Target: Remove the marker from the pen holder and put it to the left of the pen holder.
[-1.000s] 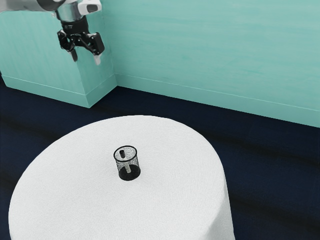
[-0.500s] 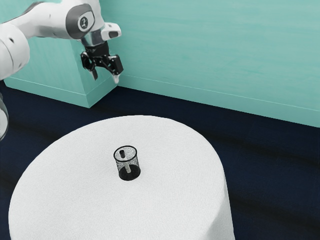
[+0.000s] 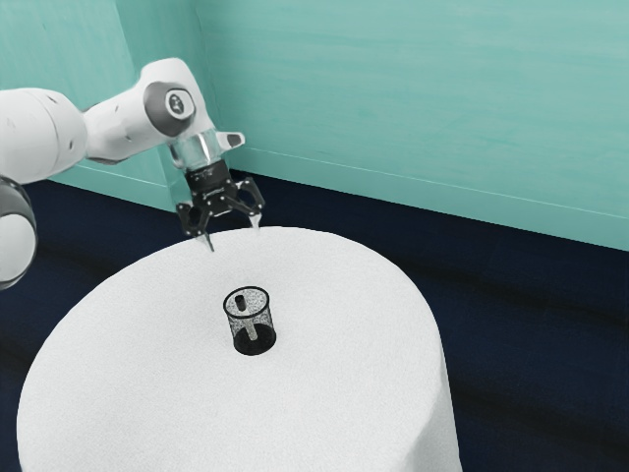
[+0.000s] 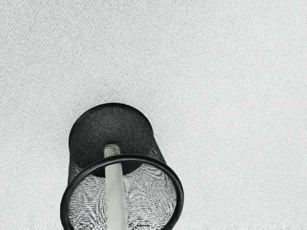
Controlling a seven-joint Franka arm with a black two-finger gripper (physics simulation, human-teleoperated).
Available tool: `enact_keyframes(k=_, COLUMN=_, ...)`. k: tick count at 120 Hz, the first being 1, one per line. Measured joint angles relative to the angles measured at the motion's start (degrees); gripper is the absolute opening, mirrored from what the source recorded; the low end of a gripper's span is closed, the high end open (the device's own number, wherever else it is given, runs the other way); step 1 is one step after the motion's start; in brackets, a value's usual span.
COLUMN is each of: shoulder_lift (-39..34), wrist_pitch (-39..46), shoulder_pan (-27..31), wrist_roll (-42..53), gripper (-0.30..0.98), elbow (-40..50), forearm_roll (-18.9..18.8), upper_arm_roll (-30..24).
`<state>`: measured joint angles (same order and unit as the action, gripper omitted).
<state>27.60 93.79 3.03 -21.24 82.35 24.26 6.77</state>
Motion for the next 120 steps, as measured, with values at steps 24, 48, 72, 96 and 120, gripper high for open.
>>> enact_keyframes(k=24, shoulder_lift=-1.80, wrist_pitch=-4.62, shoulder_pan=-1.12, wrist_roll=-6.52, gripper=0.69, elbow=7.08, forearm_roll=2.72, upper_arm_roll=0.05)
enact_keyframes(k=48, shoulder_lift=-3.20, wrist_pitch=-6.17, shoulder_pan=-2.25, wrist_roll=-10.29, gripper=0.69, elbow=11.86, forearm_roll=-0.10, upper_arm_roll=-1.43)
enact_keyframes(k=72, shoulder_lift=-3.21, wrist_pitch=-6.63, shoulder_pan=-2.33, wrist_roll=-11.91, gripper=0.69, elbow=13.83, forearm_roll=-0.27, upper_arm_roll=-3.25)
enact_keyframes(k=96, shoulder_lift=-1.22, wrist_pitch=-5.66, shoulder_pan=-2.04, wrist_roll=-12.09, gripper=0.69, elbow=12.31, forearm_roll=-0.32, upper_arm_roll=-3.61)
enact_keyframes(k=120, shoulder_lift=1.86, wrist_pitch=-5.60, shoulder_pan=0.64, wrist_roll=-11.68, gripper=0.65, elbow=9.07, forearm_roll=-0.96, upper_arm_roll=-6.35)
